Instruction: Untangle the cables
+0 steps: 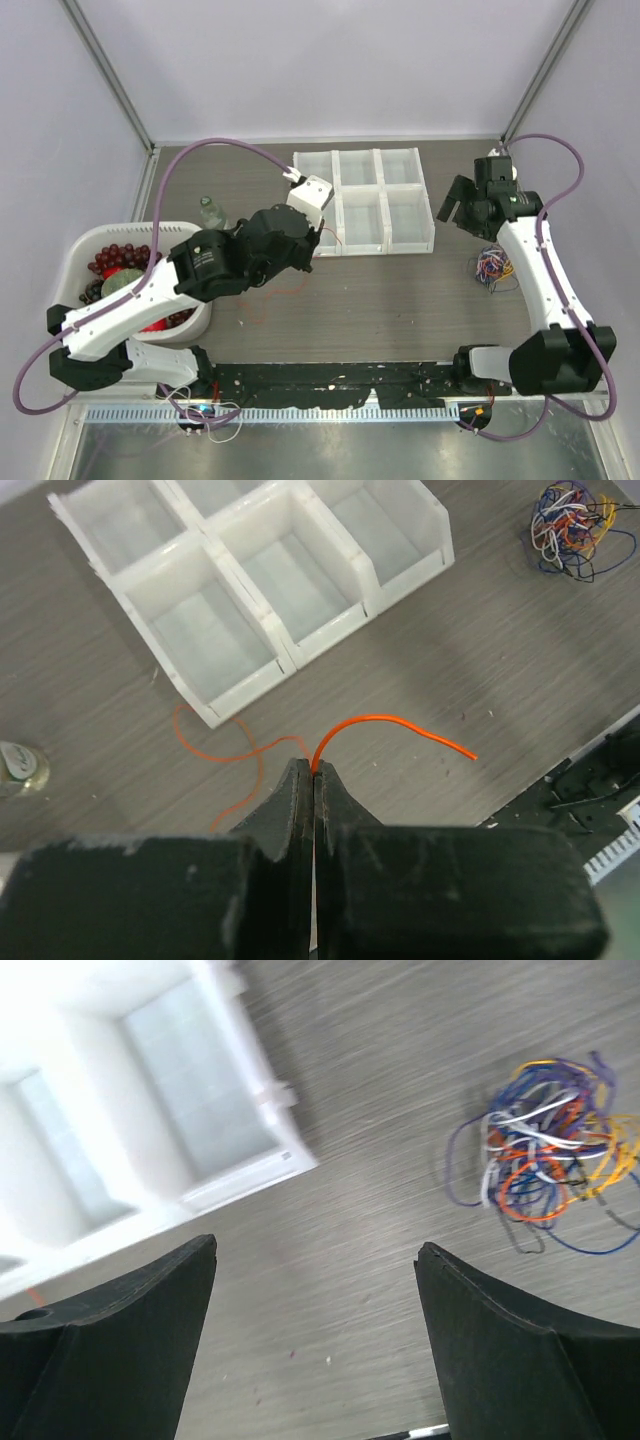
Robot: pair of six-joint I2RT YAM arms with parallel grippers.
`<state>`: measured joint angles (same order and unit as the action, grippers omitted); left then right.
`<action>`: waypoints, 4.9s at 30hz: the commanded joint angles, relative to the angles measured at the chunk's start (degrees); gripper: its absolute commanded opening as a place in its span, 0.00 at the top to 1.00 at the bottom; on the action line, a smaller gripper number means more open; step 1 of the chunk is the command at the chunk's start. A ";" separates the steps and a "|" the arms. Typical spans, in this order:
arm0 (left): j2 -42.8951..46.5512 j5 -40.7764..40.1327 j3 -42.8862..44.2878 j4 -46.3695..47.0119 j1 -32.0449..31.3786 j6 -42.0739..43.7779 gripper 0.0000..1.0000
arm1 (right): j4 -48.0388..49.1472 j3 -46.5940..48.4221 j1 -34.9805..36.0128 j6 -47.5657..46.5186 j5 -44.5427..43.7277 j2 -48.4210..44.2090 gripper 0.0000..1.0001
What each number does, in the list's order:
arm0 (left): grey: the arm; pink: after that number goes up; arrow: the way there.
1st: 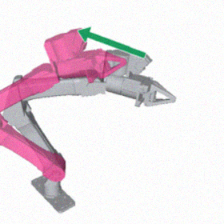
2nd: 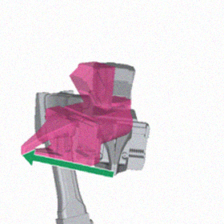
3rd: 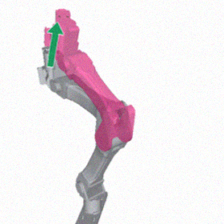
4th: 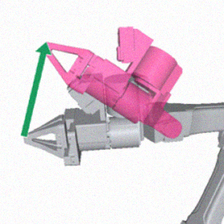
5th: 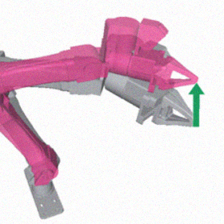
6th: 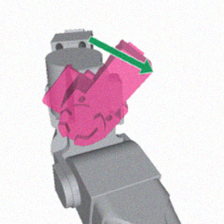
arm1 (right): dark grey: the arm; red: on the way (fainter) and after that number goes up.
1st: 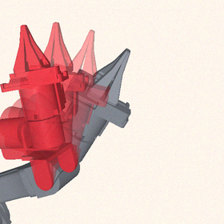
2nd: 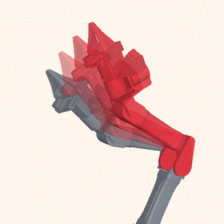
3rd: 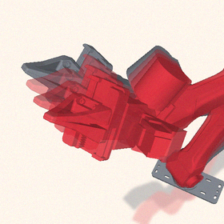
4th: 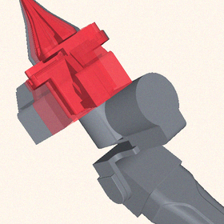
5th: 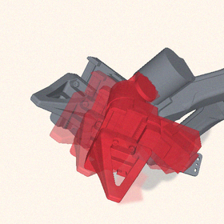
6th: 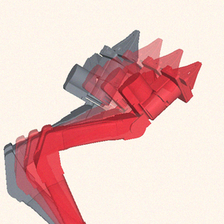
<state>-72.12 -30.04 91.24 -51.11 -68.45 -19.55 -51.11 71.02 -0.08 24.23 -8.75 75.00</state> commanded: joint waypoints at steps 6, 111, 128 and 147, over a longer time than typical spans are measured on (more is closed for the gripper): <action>4.08 6.39 -14.31 -3.45 10.85 -17.33 1.00 | 1.27 -0.88 5.77 -3.48 15.94 -7.23 0.15; 21.40 28.29 -26.91 12.35 35.57 -15.61 0.04 | 12.69 41.31 24.07 4.16 -5.57 24.58 0.99; 20.61 28.28 -26.47 12.18 35.57 -15.17 0.04 | 27.98 17.58 25.47 -2.97 -12.08 19.83 0.99; 20.35 26.79 -26.12 11.65 35.57 -15.08 0.04 | 35.66 -0.89 31.63 -5.15 -8.12 22.29 0.99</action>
<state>-51.86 -2.55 63.11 -41.39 -32.95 -35.51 -13.10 69.30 32.56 21.63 -19.33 99.31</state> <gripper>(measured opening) 0.963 0.029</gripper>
